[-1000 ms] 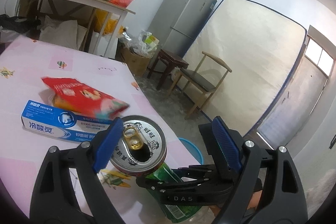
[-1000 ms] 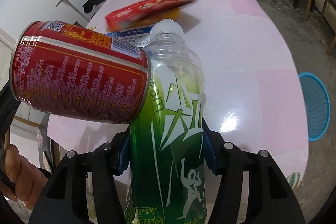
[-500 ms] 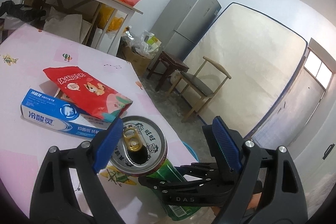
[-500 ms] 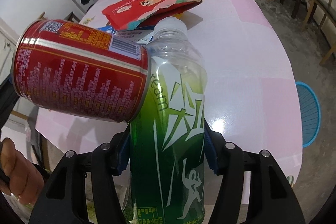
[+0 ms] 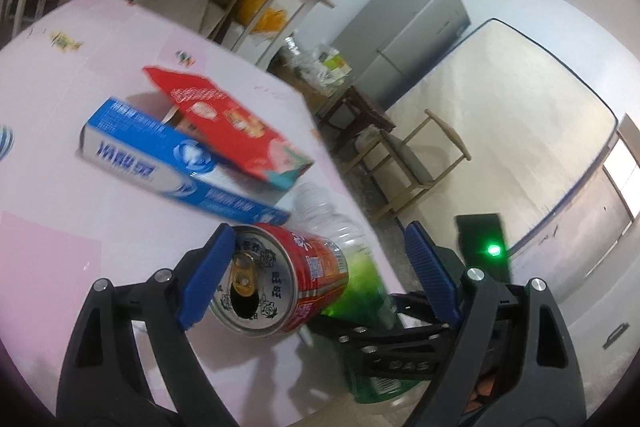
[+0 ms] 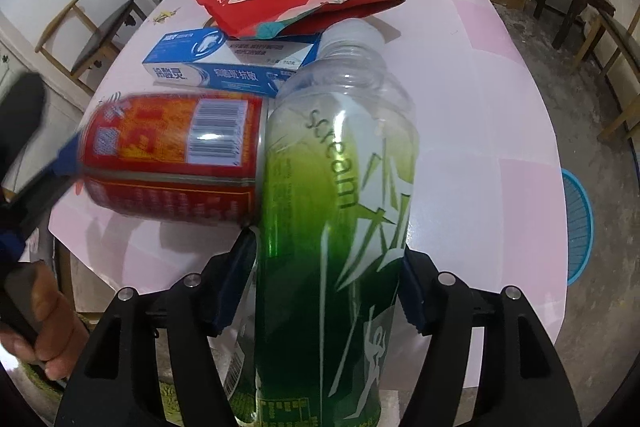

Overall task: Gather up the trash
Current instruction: 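Lift the red can with the left tool while the right holds the bottle, then lower the red can onto the table and open the left tool, then hold the green bottle raised in the right tool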

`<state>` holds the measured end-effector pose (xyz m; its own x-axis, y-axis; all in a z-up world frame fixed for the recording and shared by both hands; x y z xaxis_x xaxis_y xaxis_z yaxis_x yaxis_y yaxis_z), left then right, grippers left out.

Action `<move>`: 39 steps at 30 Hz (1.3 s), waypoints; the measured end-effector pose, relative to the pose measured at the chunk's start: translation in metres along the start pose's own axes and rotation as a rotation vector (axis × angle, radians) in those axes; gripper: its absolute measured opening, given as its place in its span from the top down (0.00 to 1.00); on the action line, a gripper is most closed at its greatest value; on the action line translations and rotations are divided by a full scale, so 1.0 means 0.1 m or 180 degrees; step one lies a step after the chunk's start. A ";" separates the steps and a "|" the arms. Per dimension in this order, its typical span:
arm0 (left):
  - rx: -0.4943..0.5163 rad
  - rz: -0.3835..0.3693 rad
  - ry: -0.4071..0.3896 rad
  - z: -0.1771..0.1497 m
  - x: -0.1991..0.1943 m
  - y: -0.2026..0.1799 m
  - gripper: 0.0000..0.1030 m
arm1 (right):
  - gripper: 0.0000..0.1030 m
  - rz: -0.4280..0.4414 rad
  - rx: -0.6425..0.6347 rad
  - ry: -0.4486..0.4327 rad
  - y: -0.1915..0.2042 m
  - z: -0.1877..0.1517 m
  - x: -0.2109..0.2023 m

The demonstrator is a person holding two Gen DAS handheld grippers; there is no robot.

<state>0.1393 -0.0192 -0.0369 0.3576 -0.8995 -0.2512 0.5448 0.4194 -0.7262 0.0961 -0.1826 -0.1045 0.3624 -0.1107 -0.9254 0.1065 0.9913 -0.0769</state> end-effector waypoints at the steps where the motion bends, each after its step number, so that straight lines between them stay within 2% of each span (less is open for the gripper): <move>1: -0.0035 0.0009 0.0001 -0.01 0.00 0.05 0.21 | 0.38 0.0014 0.0005 0.0002 -0.01 0.00 0.00; 4: -0.0130 0.0026 -0.0007 -0.03 -0.03 0.15 0.21 | 0.36 -0.0063 -0.0045 -0.0021 -0.02 0.00 -0.02; 10: -0.0126 0.0056 -0.0075 -0.01 -0.14 0.21 0.21 | 0.33 -0.0138 -0.0181 -0.0167 -0.06 0.03 -0.16; 17: 0.0161 0.0144 0.0017 -0.07 -0.30 0.15 0.21 | 0.33 -0.0161 -0.0233 -0.0336 -0.19 0.06 -0.34; 23: 0.0373 0.0236 0.0090 -0.11 -0.27 0.11 0.28 | 0.33 -0.0160 -0.0126 -0.0284 -0.27 0.05 -0.28; 28: 0.0387 0.0337 0.0123 -0.09 -0.23 0.14 0.36 | 0.33 -0.0178 0.0043 -0.0196 -0.35 0.01 -0.18; 32: 0.0374 0.0367 0.0148 -0.11 -0.25 0.14 0.36 | 0.33 -0.0072 0.0086 -0.0383 -0.42 0.06 -0.33; 35: 0.0406 0.0561 0.0215 -0.10 -0.26 0.15 0.36 | 0.32 -0.0054 -0.0137 -0.0669 -0.38 0.15 -0.55; 39: 0.0418 0.1083 0.0364 -0.09 -0.29 0.24 0.34 | 0.28 -0.0001 -0.0767 -0.0991 -0.06 0.32 -0.76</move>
<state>0.1346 0.0157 -0.0528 0.4518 -0.7109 -0.5390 0.5046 0.7019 -0.5027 0.0972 -0.1826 -0.0221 0.6300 -0.0906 -0.7713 -0.1003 0.9754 -0.1964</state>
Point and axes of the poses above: each gripper's, at about its wrist camera, not at the fingertips, and x roughly the way its jaws point, y to its left, z to its top, the point moved 3 cm from there along x, roughly the way its jaws point, and after that the axes turned 14 degrees about -z, right-handed, at the moved point
